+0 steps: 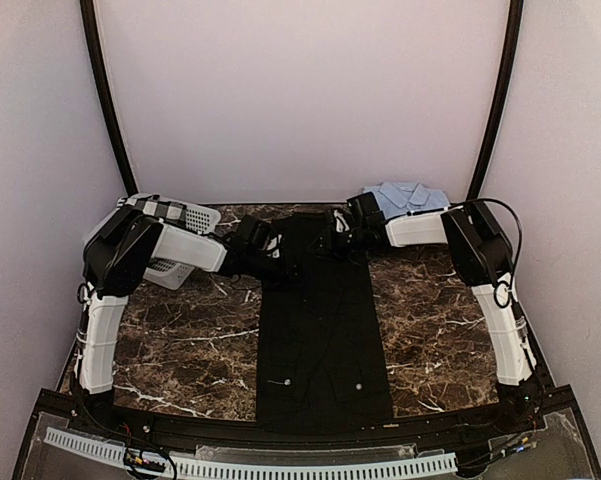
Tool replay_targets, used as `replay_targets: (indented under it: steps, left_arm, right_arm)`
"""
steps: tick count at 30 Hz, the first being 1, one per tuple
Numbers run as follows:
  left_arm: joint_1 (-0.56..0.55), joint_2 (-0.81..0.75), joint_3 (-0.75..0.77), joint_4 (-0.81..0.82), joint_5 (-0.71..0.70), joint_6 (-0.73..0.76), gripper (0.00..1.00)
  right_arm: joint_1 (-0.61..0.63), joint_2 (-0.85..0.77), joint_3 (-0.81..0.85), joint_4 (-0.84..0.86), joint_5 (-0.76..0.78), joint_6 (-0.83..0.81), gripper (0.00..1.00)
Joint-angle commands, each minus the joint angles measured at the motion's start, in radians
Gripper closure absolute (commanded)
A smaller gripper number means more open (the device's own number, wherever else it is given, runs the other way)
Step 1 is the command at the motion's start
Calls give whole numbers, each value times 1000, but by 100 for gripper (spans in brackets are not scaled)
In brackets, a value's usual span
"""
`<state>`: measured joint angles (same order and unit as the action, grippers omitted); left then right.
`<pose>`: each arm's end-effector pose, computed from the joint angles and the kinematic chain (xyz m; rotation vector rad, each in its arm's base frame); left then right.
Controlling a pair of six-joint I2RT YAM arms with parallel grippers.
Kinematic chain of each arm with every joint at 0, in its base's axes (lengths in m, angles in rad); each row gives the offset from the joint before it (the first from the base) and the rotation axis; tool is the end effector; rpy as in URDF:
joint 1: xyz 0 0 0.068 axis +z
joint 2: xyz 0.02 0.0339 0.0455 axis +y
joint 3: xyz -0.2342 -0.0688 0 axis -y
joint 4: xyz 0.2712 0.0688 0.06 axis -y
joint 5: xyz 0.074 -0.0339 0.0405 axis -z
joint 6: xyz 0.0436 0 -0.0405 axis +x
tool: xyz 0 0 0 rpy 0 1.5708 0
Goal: Fold and stack the long sleeve shirts
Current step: Move the rectangle-folded shirt to the center of the board.
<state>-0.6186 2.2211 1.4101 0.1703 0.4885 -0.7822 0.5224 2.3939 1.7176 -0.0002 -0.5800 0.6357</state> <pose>0.3810 -0.2963 0.0774 0.1044 2.4497 -1.2504 0.4447 0.2836 0.0806 -0.2077 2.4236 1.2333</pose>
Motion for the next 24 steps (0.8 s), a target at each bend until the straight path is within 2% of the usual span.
replay_targets:
  steps: [1, 7, 16, 20, 24]
  left_arm:
    - [16, 26, 23, -72, -8, -9, 74]
    - [19, 24, 39, -117, -16, 6, 74]
    - [23, 18, 58, -135, -21, 7, 76]
    - [25, 16, 66, -152, -31, 16, 76]
    - [26, 16, 66, -160, -36, 20, 76]
  right_arm:
    - [-7, -4, 82, -86, 7, -46, 67]
    - [-6, -113, 53, -146, 16, -96, 65]
    - [34, -316, -224, -91, -9, -102, 66]
    - [39, -348, -351, -25, -22, -75, 67]
    - [39, -324, -386, -15, -25, -62, 71]
